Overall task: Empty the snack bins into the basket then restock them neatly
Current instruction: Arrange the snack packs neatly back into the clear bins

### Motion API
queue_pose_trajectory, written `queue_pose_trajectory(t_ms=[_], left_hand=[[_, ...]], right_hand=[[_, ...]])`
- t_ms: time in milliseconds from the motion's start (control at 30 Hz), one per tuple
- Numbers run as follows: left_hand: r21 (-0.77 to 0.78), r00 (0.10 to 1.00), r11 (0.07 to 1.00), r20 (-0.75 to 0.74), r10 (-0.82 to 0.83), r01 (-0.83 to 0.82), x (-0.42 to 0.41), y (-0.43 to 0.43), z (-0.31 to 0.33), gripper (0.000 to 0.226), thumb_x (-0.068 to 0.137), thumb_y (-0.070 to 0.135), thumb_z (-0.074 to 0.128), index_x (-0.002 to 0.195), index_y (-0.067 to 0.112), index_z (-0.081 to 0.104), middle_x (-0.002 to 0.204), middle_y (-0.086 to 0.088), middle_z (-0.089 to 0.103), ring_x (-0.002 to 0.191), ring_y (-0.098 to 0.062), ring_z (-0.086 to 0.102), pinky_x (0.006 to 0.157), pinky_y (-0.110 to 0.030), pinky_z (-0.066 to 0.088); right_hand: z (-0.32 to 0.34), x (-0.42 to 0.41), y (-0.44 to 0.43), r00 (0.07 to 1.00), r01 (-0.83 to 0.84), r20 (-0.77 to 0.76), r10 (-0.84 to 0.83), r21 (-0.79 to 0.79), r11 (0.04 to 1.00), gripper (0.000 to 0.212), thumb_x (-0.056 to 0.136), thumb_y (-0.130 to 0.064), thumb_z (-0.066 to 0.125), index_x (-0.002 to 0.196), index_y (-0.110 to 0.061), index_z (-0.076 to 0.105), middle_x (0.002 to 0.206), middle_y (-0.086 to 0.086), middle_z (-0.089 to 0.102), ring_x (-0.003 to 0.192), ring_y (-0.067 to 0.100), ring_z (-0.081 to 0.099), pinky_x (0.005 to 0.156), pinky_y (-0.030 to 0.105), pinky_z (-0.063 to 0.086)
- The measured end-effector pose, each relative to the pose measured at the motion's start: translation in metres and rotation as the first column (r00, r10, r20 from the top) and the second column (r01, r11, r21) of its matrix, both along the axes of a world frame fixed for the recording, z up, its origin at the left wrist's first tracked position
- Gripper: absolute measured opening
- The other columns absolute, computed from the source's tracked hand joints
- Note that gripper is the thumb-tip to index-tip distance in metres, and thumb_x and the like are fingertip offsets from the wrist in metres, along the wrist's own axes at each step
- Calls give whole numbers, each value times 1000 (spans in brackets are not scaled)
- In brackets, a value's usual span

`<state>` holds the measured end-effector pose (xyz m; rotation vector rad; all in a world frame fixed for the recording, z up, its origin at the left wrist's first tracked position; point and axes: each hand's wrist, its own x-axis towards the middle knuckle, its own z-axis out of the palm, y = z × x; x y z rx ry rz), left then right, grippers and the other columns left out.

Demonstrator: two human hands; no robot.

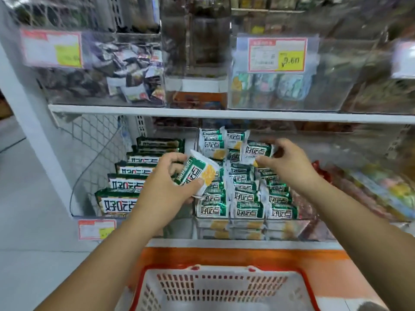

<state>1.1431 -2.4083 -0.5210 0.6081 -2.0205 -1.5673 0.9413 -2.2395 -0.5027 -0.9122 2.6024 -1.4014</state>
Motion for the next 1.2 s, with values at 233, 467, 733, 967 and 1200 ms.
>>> queue_pose_trajectory(t_ms=[233,467,733,967,1200], left_hand=[[-71,998,995,7,69,-68,-12,-29,-5,32,87,24,72,110,42,58,112,20,60,65,-12,69,67,-35,62],[-28,999,999,-46,16,-17,-22,-34,-9,34,88,19,71,103,48,63,100,16,67,76,-16,68,62,-27,60],[18,999,999,-22,31,-31,-28,-30,-7,31,84,20,75,106,32,56,91,11,74,84,-21,72,70,-39,62],[-46,999,998,-13,-34,34,-30,-17,-5,29,83,23,76,105,29,59,84,16,74,62,3,62,54,-12,46],[-232,998,972,30,46,-38,-32,-12,-7,45,84,36,73,123,44,51,114,21,59,96,2,57,74,-17,47]], right_hand=[[-10,-65,-66,998,15,-64,-4,168,986,50,80,-22,77,126,-24,60,107,-6,57,79,12,55,58,21,42],[-24,-77,-81,998,-66,26,62,189,980,49,81,-24,76,127,-24,58,101,-4,56,69,10,53,45,10,38],[-31,-78,-86,994,71,-98,-39,357,931,53,84,-35,71,133,-28,50,130,5,49,109,24,53,79,25,38],[0,13,-49,937,-312,146,318,-64,948,37,90,-48,57,126,-37,56,107,-11,69,93,4,65,83,22,50],[-6,15,-44,881,-358,282,379,-125,925,36,81,-15,75,107,-38,64,102,0,68,93,31,67,87,57,53]])
